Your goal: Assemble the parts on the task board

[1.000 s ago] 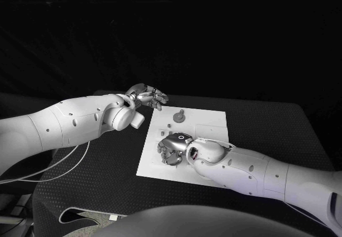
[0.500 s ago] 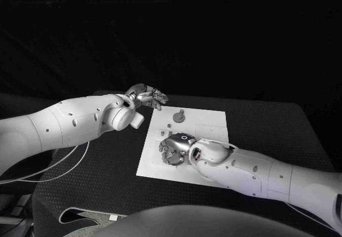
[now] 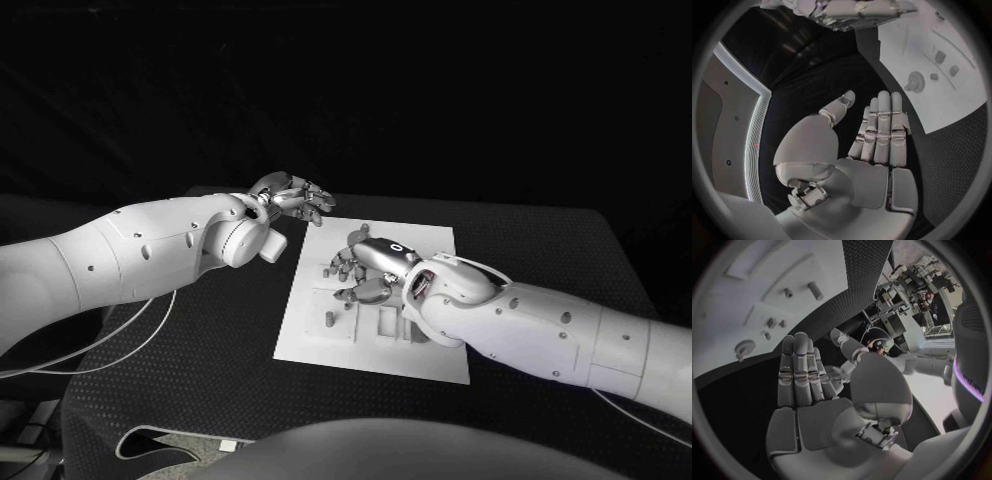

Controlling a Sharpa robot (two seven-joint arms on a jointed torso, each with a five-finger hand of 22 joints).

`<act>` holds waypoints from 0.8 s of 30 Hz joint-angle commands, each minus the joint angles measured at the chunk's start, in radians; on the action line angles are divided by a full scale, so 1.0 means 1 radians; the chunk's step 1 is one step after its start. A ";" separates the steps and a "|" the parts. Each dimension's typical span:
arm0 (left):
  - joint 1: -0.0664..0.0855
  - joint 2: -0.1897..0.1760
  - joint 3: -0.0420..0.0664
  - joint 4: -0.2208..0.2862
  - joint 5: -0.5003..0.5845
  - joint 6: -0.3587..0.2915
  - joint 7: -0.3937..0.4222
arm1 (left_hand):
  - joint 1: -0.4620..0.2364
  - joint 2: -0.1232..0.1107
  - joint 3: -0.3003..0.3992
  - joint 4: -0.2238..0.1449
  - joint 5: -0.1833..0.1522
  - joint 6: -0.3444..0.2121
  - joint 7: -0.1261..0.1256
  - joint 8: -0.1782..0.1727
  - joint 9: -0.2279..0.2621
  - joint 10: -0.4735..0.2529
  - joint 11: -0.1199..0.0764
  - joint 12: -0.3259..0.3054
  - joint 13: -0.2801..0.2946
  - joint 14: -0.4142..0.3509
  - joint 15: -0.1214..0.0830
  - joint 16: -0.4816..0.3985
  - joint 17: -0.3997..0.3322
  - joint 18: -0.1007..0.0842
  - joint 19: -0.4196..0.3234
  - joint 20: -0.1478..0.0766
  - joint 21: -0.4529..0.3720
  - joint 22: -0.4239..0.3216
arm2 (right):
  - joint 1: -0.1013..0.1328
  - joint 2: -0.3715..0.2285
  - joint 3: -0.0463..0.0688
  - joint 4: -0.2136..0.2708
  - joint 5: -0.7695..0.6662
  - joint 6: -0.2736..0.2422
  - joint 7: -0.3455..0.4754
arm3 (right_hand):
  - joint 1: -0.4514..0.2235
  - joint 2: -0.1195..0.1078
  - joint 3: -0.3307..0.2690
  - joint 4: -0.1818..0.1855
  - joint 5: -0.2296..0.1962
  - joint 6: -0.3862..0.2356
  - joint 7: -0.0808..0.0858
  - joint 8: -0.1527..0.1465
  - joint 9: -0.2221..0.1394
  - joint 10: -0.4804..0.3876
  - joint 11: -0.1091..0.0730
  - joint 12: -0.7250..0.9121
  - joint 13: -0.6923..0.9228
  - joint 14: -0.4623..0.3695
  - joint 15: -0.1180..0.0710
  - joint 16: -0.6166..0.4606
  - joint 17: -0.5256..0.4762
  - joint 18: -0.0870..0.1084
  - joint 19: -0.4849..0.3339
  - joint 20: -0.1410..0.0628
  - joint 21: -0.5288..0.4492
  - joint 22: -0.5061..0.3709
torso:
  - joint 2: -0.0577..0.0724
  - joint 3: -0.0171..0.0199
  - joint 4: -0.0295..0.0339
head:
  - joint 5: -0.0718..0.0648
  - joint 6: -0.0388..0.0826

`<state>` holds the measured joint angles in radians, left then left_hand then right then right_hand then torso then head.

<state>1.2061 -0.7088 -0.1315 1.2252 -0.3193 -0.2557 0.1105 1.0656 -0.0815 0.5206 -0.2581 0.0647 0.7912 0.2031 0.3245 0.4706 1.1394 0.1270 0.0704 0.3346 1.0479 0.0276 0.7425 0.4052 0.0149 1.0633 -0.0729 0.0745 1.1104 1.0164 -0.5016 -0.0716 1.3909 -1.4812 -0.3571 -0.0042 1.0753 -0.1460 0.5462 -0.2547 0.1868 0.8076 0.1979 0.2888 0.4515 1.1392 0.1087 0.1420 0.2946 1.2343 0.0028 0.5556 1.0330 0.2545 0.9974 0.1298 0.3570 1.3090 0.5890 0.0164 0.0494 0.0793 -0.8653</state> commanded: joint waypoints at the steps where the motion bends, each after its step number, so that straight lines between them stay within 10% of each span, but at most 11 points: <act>1: 0.001 -0.001 0.000 0.000 0.009 0.012 0.004 | -0.010 0.001 -0.004 0.004 0.003 -0.009 0.000 0.003 -0.001 -0.006 0.000 -0.001 0.001 0.005 0.000 -0.004 0.001 0.004 0.003 0.002 -0.006 -0.002 | 0.038 -0.046 0.005 0.020 0.224 0.003 0.025 | -0.006 -0.007 -0.016 0.006 0.002 0.025 -0.011 0.017 0.010 0.057 -0.022 0.046 0.044 0.016 -0.024 0.033 0.011 0.007 0.025 -0.008 0.021 0.025 | 0.000 0.0009 -0.0010 | -0.012 0.013; 8: 0.000 0.001 -0.004 -0.004 0.009 0.014 0.003 | -0.011 0.000 -0.004 0.004 0.003 -0.009 0.000 0.004 -0.001 -0.006 0.000 -0.001 0.001 0.005 0.000 -0.004 0.002 0.004 0.003 0.002 -0.006 -0.002 | 0.135 -0.163 0.004 0.023 0.582 0.329 -0.099 | -0.135 0.061 -0.062 0.116 0.004 0.053 -0.058 0.053 0.070 0.032 -0.076 0.387 0.507 0.056 -0.078 0.283 0.137 0.006 0.117 -0.070 0.148 0.024 | -0.001 -0.0002 -0.0026 | -0.035 0.027; 16: -0.002 0.003 -0.014 -0.008 0.010 0.024 0.000 | -0.013 0.000 -0.005 0.005 0.002 -0.009 0.000 0.004 -0.001 -0.006 0.001 -0.001 0.002 0.005 0.000 -0.005 0.003 0.003 0.003 0.002 -0.005 -0.002 | 0.144 -0.248 0.002 0.078 0.728 0.416 -0.214 | -0.164 0.038 -0.040 0.122 0.004 0.046 -0.063 0.057 0.148 -0.052 -0.087 0.696 0.853 0.034 -0.089 0.561 0.208 0.007 0.114 -0.102 0.321 0.026 | -0.007 0.0094 -0.0149 | -0.044 0.032; 24: -0.006 -0.005 -0.020 -0.003 0.014 0.032 0.022 | -0.026 -0.004 -0.012 0.012 0.002 -0.011 0.001 0.005 -0.003 -0.008 0.002 -0.001 0.001 0.003 0.001 -0.009 0.007 0.003 0.001 0.003 -0.006 -0.003 | 0.143 -0.302 -0.033 0.117 0.606 0.521 -0.416 | -0.244 0.053 -0.042 0.176 0.003 0.082 -0.080 0.080 0.218 -0.048 -0.102 0.860 0.949 0.029 -0.102 0.691 0.213 0.007 0.117 -0.122 0.403 0.025 | -0.006 0.0065 -0.0139 | -0.057 0.034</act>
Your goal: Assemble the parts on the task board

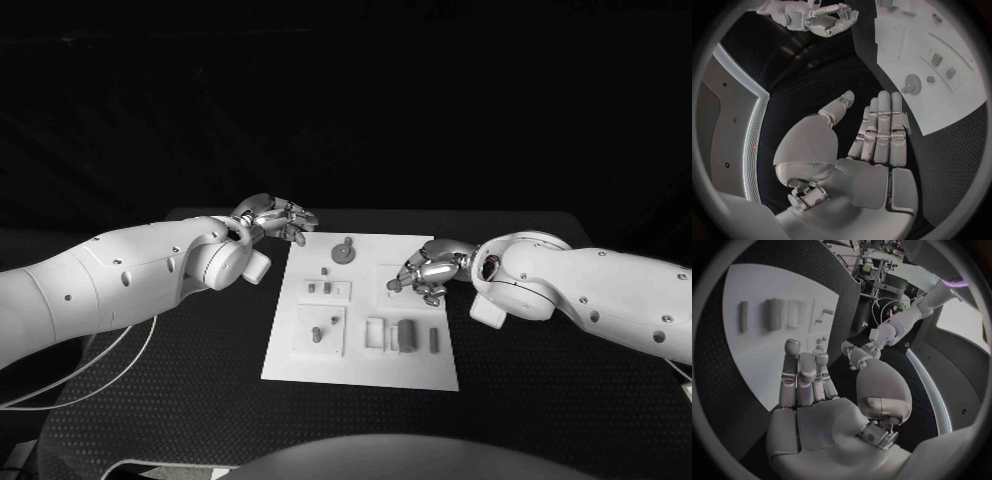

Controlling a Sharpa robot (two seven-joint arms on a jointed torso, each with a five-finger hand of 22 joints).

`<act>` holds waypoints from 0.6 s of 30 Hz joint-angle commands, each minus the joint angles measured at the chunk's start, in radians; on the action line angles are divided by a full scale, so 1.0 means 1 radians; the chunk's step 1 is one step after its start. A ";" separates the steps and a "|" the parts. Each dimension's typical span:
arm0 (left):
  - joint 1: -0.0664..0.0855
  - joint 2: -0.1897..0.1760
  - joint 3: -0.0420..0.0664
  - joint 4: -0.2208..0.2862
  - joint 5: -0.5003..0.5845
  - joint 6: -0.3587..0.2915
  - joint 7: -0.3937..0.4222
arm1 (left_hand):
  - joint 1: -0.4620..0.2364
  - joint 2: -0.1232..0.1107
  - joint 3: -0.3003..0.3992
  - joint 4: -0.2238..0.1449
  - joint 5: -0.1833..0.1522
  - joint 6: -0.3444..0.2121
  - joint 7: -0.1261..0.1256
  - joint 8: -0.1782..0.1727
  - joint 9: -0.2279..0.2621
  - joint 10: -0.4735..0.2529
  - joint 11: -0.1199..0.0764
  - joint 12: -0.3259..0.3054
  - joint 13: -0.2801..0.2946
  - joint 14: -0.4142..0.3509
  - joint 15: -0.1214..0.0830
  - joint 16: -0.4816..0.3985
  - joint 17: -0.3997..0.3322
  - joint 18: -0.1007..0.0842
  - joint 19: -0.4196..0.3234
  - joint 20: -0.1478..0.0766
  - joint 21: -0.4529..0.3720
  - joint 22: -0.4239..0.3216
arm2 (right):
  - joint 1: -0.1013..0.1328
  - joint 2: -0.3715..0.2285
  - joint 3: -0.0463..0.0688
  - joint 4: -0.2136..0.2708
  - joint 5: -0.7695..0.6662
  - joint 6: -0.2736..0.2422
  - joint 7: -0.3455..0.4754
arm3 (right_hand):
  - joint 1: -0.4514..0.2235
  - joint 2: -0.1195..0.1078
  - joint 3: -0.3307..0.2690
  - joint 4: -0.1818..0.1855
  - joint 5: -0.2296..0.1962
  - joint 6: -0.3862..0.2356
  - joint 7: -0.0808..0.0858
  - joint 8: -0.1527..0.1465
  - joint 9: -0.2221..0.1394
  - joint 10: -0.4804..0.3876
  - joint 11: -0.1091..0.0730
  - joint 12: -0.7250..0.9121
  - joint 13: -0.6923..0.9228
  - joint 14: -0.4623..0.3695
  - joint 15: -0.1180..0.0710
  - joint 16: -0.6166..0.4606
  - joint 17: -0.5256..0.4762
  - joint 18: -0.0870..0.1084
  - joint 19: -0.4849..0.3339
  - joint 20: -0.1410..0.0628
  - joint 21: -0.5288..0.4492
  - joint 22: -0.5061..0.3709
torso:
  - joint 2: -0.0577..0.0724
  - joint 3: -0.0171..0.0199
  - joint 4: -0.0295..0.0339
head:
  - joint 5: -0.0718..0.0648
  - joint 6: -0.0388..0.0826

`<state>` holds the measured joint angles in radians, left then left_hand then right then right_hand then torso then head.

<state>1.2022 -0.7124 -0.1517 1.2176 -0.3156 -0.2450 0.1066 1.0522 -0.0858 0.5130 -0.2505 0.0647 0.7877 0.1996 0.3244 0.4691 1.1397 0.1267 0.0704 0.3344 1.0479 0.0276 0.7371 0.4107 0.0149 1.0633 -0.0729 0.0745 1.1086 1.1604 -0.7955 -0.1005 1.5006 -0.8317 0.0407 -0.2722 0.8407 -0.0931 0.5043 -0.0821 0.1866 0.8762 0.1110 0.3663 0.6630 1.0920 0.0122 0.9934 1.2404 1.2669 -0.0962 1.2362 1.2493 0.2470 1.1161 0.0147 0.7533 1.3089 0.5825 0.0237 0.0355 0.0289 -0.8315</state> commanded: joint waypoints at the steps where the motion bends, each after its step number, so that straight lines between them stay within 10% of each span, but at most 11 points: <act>1: -0.003 -0.003 0.000 0.006 0.012 0.023 0.034 | -0.025 -0.006 -0.012 0.010 0.002 -0.008 0.004 0.006 -0.002 -0.009 0.002 -0.001 0.002 0.003 0.001 -0.006 0.004 0.003 0.001 0.003 -0.005 -0.001 | -0.001 -0.013 -0.011 0.009 -0.067 0.125 -0.167 | -0.014 0.002 0.000 0.002 0.003 0.003 0.009 -0.005 0.008 -0.002 -0.004 0.013 0.003 -0.006 -0.002 0.016 -0.007 0.015 -0.004 -0.009 0.012 0.024 | 0.000 -0.0015 -0.0003 | -0.010 0.001; 14: -0.005 -0.004 0.000 0.005 0.023 0.040 0.043 | -0.080 -0.007 -0.030 0.037 0.016 -0.011 0.004 0.009 -0.007 -0.010 0.001 -0.001 0.003 0.004 0.001 -0.017 0.018 0.005 -0.001 0.002 -0.006 -0.004 | -0.001 0.008 -0.048 -0.047 -0.004 0.091 -0.218 | -0.071 -0.004 0.008 0.033 0.003 0.016 0.005 -0.022 0.019 -0.001 -0.007 0.035 -0.007 -0.003 -0.004 0.061 -0.025 0.015 -0.012 -0.015 0.037 0.022 | 0.000 -0.0054 0.0020 | -0.020 -0.002; 18: -0.005 -0.004 0.000 0.003 0.024 0.042 0.043 | -0.113 -0.006 -0.036 0.050 0.070 -0.013 0.005 0.010 -0.011 -0.012 0.002 -0.001 0.003 0.004 0.001 -0.023 0.026 0.005 -0.004 0.003 -0.005 -0.005 | -0.006 0.028 -0.066 -0.067 -0.027 0.094 -0.223 | -0.096 0.009 0.000 0.029 0.003 0.017 0.005 -0.030 0.020 -0.001 -0.007 0.039 -0.011 -0.004 -0.004 0.072 -0.031 0.015 -0.016 -0.016 0.043 0.022 | 0.001 -0.0054 0.0024 | -0.018 -0.008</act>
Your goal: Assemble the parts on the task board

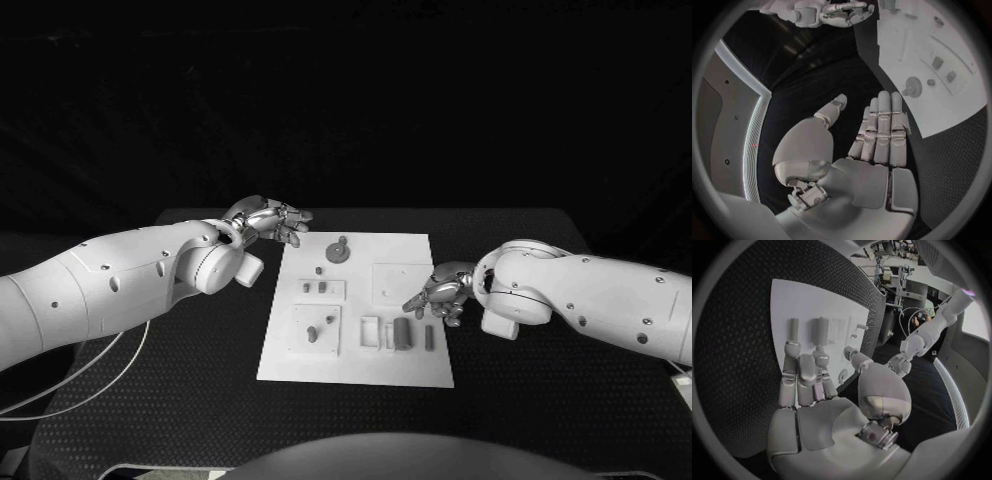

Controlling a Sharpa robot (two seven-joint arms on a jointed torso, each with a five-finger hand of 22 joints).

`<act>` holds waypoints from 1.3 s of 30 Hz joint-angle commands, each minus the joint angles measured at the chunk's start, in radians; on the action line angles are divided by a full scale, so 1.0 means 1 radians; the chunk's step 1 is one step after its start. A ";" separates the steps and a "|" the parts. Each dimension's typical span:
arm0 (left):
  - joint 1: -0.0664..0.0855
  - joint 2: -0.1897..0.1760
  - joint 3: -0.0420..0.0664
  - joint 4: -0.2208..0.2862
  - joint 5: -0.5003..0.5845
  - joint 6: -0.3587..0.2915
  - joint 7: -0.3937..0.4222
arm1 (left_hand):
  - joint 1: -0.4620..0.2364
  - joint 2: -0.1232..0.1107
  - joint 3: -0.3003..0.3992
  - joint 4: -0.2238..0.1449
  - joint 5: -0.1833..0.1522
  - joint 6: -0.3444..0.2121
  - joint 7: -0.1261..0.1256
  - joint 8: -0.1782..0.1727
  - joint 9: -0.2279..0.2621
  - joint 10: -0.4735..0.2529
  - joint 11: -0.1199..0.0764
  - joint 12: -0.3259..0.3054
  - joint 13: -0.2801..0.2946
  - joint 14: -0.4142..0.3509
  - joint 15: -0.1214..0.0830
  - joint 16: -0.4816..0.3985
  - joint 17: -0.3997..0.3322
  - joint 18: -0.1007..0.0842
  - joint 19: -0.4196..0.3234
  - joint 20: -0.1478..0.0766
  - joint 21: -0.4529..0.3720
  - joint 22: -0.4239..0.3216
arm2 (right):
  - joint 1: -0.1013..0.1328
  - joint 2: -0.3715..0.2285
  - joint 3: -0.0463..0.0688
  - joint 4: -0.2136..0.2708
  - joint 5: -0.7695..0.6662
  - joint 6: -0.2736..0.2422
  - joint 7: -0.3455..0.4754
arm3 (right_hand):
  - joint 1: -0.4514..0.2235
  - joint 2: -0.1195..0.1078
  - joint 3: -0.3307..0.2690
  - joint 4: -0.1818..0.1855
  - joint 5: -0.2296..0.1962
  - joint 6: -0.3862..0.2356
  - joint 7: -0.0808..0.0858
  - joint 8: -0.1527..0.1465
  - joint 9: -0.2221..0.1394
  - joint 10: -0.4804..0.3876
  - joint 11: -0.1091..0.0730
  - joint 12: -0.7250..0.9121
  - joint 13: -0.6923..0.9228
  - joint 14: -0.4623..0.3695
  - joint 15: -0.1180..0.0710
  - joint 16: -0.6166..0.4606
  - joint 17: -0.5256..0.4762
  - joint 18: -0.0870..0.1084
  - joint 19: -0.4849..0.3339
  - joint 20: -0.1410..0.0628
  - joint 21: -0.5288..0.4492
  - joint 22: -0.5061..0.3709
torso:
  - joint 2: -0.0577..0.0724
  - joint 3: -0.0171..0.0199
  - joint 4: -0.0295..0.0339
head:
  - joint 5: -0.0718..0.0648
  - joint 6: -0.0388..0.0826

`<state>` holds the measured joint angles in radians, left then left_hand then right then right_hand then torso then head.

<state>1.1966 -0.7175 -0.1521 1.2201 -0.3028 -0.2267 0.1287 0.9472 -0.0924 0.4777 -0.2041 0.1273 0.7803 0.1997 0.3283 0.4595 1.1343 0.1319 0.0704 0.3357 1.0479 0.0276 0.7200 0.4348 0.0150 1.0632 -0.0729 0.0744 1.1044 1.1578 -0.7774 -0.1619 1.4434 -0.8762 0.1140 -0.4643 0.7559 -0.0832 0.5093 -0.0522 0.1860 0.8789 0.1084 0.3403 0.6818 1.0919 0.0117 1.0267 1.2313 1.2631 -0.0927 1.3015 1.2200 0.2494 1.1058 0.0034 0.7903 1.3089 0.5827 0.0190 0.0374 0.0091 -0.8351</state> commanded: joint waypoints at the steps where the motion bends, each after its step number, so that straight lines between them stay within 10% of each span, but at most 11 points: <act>1: 0.000 0.001 0.001 0.001 0.011 0.024 0.021 | -0.008 0.000 -0.001 0.003 0.008 -0.006 0.005 0.006 -0.001 -0.007 -0.003 -0.001 0.001 0.004 0.001 -0.006 0.002 0.005 -0.004 0.003 -0.005 -0.001 | -0.005 0.014 -0.006 -0.017 0.015 0.022 -0.032 | -0.013 0.000 -0.005 -0.001 0.003 0.015 0.008 -0.005 0.001 -0.001 -0.007 0.007 -0.002 0.000 -0.008 0.008 -0.003 0.012 -0.006 -0.005 0.007 0.022 | 0.000 -0.0011 0.0006 | 0.003 -0.006; 39: 0.000 -0.002 0.001 0.001 0.011 0.045 0.013 | -0.027 0.006 -0.003 0.010 0.006 -0.007 0.005 0.009 -0.004 -0.011 -0.002 -0.002 0.001 0.002 0.002 -0.013 0.009 0.005 -0.007 0.004 -0.005 -0.001 | -0.069 0.118 -0.043 -0.117 -0.042 0.070 -0.033 | -0.023 -0.032 0.019 -0.091 0.004 0.030 0.009 -0.038 0.010 -0.008 -0.006 0.041 -0.012 0.005 -0.006 0.079 -0.021 0.012 -0.009 -0.011 0.042 0.020 | 0.000 -0.0005 -0.0007 | 0.016 -0.034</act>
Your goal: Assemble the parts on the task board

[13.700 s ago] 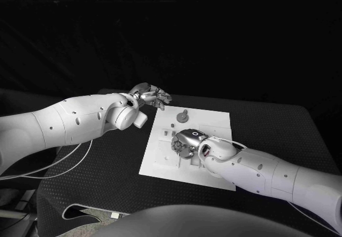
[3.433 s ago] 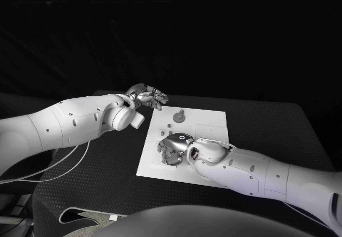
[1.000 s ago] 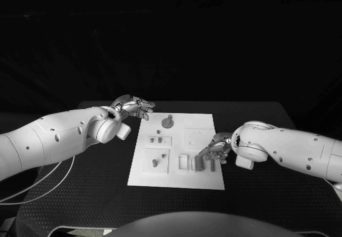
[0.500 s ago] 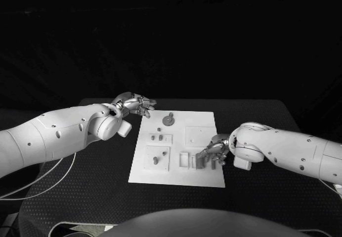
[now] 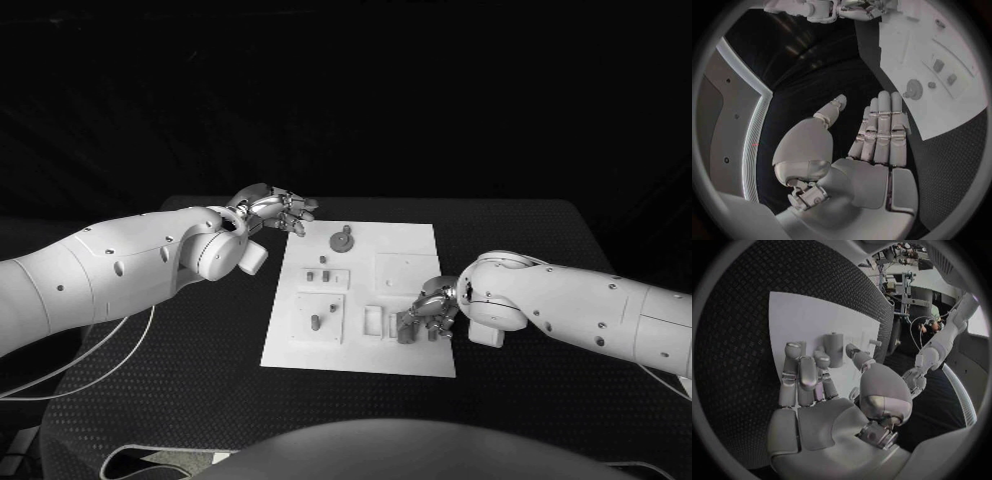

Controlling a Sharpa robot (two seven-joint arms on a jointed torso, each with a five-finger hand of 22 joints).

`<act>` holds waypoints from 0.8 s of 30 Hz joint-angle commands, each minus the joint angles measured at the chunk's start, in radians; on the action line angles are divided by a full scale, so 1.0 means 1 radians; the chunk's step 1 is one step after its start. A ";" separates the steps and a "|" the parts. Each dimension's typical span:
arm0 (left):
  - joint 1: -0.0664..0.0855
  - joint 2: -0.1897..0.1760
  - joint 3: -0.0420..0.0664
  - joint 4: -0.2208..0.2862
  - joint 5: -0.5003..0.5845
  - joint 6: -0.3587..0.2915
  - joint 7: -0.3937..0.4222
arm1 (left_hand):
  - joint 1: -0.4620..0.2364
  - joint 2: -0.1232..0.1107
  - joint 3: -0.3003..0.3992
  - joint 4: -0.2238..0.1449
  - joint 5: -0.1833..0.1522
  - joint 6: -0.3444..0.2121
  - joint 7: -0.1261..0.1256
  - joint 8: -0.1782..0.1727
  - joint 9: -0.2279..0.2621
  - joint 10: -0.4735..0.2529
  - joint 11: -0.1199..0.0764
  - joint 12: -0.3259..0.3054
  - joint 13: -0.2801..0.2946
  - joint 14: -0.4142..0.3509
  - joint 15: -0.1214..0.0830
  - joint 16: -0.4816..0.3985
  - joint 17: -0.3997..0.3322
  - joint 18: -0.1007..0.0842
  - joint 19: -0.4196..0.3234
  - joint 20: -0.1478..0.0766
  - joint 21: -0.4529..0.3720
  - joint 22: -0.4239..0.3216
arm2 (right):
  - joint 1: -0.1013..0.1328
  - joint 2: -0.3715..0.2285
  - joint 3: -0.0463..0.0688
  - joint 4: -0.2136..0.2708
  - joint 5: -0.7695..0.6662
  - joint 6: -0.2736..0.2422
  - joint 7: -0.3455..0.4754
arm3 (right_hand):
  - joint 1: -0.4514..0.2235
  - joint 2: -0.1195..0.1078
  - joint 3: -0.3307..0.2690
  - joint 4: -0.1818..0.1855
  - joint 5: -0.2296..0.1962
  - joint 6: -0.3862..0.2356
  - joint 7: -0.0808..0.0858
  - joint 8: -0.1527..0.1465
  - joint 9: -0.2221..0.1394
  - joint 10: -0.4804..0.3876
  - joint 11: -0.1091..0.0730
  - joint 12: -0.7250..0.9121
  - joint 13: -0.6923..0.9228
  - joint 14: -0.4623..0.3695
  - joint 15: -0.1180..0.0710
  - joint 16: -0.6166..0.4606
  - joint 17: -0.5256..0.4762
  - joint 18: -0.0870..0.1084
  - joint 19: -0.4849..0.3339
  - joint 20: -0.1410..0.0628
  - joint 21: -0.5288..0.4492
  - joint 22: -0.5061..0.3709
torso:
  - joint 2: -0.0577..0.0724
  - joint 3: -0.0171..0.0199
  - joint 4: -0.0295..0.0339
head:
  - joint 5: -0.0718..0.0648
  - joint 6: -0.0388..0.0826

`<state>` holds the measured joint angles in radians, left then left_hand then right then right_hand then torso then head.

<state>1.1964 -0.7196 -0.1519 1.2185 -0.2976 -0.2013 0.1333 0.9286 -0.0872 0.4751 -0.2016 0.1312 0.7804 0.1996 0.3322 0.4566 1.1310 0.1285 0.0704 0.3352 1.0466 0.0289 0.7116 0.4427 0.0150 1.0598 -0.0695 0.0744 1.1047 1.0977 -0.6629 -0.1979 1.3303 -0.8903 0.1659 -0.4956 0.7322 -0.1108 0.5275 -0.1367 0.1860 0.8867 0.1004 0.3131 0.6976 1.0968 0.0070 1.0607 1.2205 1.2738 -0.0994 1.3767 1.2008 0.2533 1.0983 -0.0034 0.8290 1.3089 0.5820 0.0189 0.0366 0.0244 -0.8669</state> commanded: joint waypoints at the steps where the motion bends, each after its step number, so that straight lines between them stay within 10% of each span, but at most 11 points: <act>1: 0.000 0.001 0.001 0.002 0.006 0.019 0.007 | -0.009 0.002 0.000 0.007 0.002 -0.005 0.004 0.006 0.000 -0.008 0.001 -0.002 0.002 0.003 0.001 -0.005 0.002 0.006 -0.004 0.000 -0.005 -0.001 | -0.009 0.006 -0.008 -0.005 -0.032 0.016 -0.001 | 0.002 -0.003 0.001 -0.009 0.004 0.022 0.017 -0.011 -0.006 -0.013 -0.001 0.007 -0.002 -0.007 0.000 0.004 -0.003 0.009 -0.002 -0.004 0.004 0.020 | 0.001 -0.0005 0.0003 | 0.000 -0.003; 9: 0.000 0.000 0.001 0.002 0.006 0.020 0.004 | -0.011 0.002 0.000 0.008 0.001 -0.006 0.004 0.006 -0.001 -0.009 0.002 -0.002 0.002 0.003 0.001 -0.006 0.003 0.006 -0.005 0.000 -0.005 -0.001 | -0.012 0.014 -0.009 -0.011 -0.061 0.007 0.001 | 0.006 0.019 0.009 -0.035 0.003 0.025 0.018 -0.021 -0.011 -0.015 0.001 0.012 -0.006 -0.010 0.002 0.012 -0.014 0.009 -0.002 -0.003 0.007 0.020 | 0.000 -0.0012 -0.0002 | 0.002 -0.005; 16: 0.000 0.000 0.001 0.001 0.006 0.022 0.002 | -0.012 0.003 0.000 0.009 0.001 -0.007 0.004 0.006 -0.002 -0.009 0.002 -0.002 0.002 0.003 0.001 -0.006 0.004 0.006 -0.005 0.001 -0.005 -0.001 | -0.012 0.009 -0.009 0.000 -0.057 -0.032 0.009 | 0.048 0.090 0.024 -0.119 0.003 0.054 0.013 -0.020 -0.011 -0.011 -0.005 0.020 -0.015 -0.009 -0.002 0.028 -0.029 0.009 0.001 -0.001 0.015 0.019 | 0.000 -0.0014 -0.0005 | 0.001 -0.006; 24: 0.000 0.000 0.001 0.001 0.006 0.022 0.001 | -0.014 0.006 0.001 0.010 0.001 -0.008 0.004 0.006 -0.002 -0.010 0.002 -0.002 0.002 0.003 0.002 -0.007 0.005 0.006 -0.006 0.001 -0.005 -0.001 | -0.011 -0.025 -0.009 0.052 -0.001 -0.057 0.017 | 0.010 0.141 0.020 -0.109 0.004 0.091 0.003 -0.020 -0.016 -0.006 -0.014 0.020 -0.027 -0.010 -0.010 0.037 -0.044 0.009 0.000 0.003 0.015 0.017 | 0.000 -0.0013 -0.0007 | 0.002 -0.006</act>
<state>1.1964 -0.7202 -0.1519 1.2177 -0.2972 -0.1932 0.1296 0.9235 -0.0842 0.4752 -0.1962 0.1310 0.7804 0.1997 0.3322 0.4556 1.1273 0.1320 0.0704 0.3351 1.0464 0.0291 0.7077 0.4470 0.0150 1.0597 -0.0694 0.0745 1.1048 1.0904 -0.6833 -0.2048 1.3732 -0.9140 0.1257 -0.4858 0.7410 0.0180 0.5445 -0.2515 0.1869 0.9602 0.0926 0.2875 0.6783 1.0865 -0.0039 1.0768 1.1944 1.2622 -0.1026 1.4091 1.1578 0.2415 1.0967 -0.0020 0.8410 1.3088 0.5820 0.0177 0.0361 0.0254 -0.8725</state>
